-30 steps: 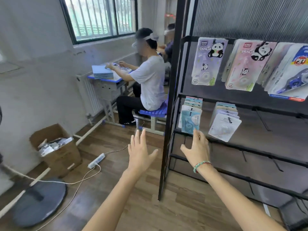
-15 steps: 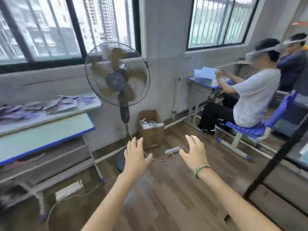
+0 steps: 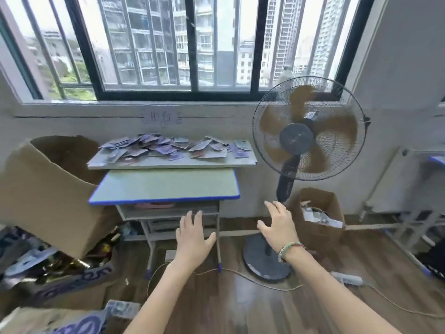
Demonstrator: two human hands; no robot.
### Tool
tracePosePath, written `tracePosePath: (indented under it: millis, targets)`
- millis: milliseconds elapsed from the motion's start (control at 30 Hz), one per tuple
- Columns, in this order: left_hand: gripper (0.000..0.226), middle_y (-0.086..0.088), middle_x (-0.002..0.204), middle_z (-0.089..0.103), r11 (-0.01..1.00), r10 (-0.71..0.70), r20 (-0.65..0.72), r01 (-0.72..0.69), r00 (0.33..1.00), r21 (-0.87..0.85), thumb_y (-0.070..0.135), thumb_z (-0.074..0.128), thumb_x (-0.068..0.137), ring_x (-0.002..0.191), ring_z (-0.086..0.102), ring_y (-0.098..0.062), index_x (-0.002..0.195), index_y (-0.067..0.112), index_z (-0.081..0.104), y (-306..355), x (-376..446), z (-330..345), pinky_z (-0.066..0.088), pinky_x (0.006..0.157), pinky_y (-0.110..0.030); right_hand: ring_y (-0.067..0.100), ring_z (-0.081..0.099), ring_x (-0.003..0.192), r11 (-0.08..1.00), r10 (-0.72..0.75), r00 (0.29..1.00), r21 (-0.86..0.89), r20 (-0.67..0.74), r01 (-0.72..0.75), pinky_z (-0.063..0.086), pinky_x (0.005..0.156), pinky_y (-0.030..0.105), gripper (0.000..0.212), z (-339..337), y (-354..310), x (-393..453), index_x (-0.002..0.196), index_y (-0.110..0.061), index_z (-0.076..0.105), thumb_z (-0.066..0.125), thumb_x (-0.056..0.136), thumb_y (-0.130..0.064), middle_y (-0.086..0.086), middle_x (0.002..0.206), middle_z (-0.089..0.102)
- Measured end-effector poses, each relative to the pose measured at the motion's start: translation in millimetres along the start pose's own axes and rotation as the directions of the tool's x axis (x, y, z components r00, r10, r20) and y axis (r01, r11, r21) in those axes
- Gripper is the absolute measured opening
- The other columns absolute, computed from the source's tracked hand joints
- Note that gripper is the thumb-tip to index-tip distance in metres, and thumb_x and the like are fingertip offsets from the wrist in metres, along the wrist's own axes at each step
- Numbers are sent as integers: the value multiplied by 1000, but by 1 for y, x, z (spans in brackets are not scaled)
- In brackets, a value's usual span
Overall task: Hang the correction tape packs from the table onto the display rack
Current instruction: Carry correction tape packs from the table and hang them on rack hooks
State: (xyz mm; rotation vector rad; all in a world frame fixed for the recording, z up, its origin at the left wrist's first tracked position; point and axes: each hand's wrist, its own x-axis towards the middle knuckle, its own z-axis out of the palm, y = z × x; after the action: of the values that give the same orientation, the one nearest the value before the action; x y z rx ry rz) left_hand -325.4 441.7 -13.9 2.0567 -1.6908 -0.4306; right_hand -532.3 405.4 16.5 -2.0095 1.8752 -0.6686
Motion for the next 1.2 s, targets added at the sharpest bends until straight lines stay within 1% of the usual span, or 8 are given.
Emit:
tracePosePath:
  millis: [100,233,333,500,767,867,967,1200]
  targets:
    - [71,-7,160,11,999,-43,-34,43,999,3,40,52,96,148,6,-26,153,17,15,-5,42,-4,14,120,-43,25,29,137,999,-37,999,11,25,36,23,115,33,59,10,-8,50,144,-13,37,58,91,-26,9,150,32]
    - [71,-9,157,18,997,-77,-79,78,994,17,42,53,95,146,13,-25,151,15,19,-5,102,-10,20,118,-42,26,29,138,998,-68,996,17,64,67,23,114,32,60,17,-14,118,145,-12,35,58,91,-27,9,150,31]
    - [70,-10,157,19,996,-90,-97,90,991,-9,39,53,95,146,13,-25,151,14,19,-7,135,-11,17,119,-42,27,30,136,995,-101,992,5,81,101,23,113,31,61,24,-18,166,145,-12,34,58,91,-27,10,150,31]
    - [71,-13,155,21,991,-136,-101,137,985,4,39,55,94,145,16,-27,151,13,20,-21,185,-10,18,118,-41,28,33,132,995,-99,986,3,133,99,26,109,31,56,45,-22,218,142,-11,38,57,91,-24,10,146,34]
    - [69,-12,154,23,989,-145,-87,145,986,-11,37,55,94,143,19,-26,149,11,23,-38,299,-2,20,115,-39,26,32,133,999,-24,986,-31,163,30,27,110,32,58,87,-28,308,143,-12,37,57,91,-25,9,148,33]
    - [71,-10,154,23,994,-104,-94,101,990,-43,37,56,93,143,19,-25,150,11,23,-47,352,-2,20,114,-36,26,35,130,999,-7,990,-35,139,12,28,109,32,56,103,-36,351,140,-11,40,60,89,-24,9,143,38]
    - [71,-11,155,22,996,-76,-73,72,994,-55,39,57,93,143,19,-26,150,11,23,-59,400,-8,19,116,-36,25,35,132,999,26,990,-45,135,-20,25,110,30,55,118,-49,393,139,-9,43,61,88,-22,11,141,42]
    - [69,-15,151,30,993,-81,-63,75,995,-91,36,58,92,140,25,-31,148,10,27,-99,498,-31,26,112,-43,27,34,133,996,79,989,-49,128,-73,22,109,31,52,157,-81,470,138,-8,43,58,90,-20,11,142,41]
